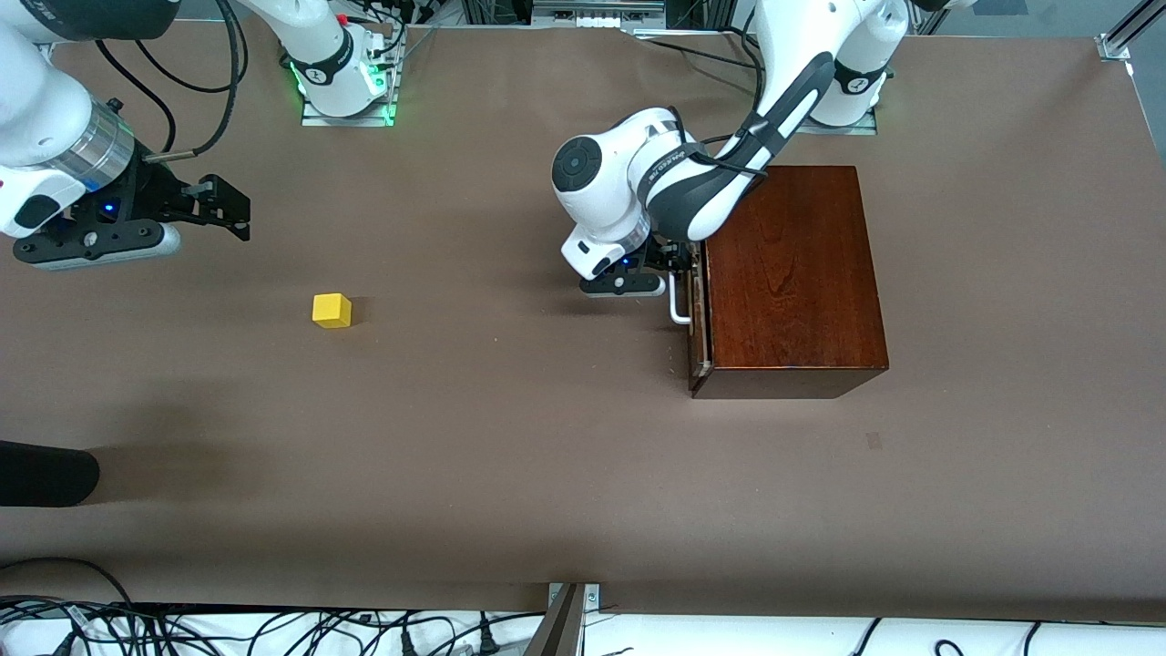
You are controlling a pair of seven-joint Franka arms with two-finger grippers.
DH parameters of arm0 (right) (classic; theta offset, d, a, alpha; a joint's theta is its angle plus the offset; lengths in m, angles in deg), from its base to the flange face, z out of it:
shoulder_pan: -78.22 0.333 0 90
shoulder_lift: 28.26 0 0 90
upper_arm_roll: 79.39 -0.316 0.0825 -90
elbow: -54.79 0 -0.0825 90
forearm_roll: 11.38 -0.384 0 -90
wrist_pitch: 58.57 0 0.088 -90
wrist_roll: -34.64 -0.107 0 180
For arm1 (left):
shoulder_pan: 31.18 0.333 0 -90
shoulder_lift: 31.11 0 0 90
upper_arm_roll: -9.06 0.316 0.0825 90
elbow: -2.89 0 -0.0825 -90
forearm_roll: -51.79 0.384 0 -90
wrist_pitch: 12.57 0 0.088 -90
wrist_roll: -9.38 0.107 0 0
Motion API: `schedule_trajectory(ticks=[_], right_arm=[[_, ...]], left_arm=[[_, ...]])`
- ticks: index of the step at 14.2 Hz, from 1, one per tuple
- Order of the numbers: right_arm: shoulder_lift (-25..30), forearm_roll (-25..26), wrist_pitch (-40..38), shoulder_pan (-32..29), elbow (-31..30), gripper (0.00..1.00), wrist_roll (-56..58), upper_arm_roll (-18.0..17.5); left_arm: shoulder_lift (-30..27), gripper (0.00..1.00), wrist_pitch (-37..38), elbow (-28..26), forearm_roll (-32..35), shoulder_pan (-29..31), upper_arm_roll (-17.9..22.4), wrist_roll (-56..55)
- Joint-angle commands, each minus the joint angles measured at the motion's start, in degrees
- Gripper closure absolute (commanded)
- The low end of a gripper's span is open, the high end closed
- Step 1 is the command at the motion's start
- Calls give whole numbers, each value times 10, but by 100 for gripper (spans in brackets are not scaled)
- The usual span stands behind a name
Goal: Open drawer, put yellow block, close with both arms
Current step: 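Pull the drawer handle outward with the left gripper to open it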
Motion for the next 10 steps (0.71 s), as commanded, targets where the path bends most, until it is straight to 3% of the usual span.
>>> schedule_trajectory(ticks=[1, 10], right_arm=[[-9, -11, 6, -4, 10, 0, -6, -1], [-10, 0, -15, 1, 25, 0, 13, -4]], left_arm=[[11, 0, -39, 14, 2, -15, 1, -33], [31, 0, -95, 40, -13, -44, -1, -72]])
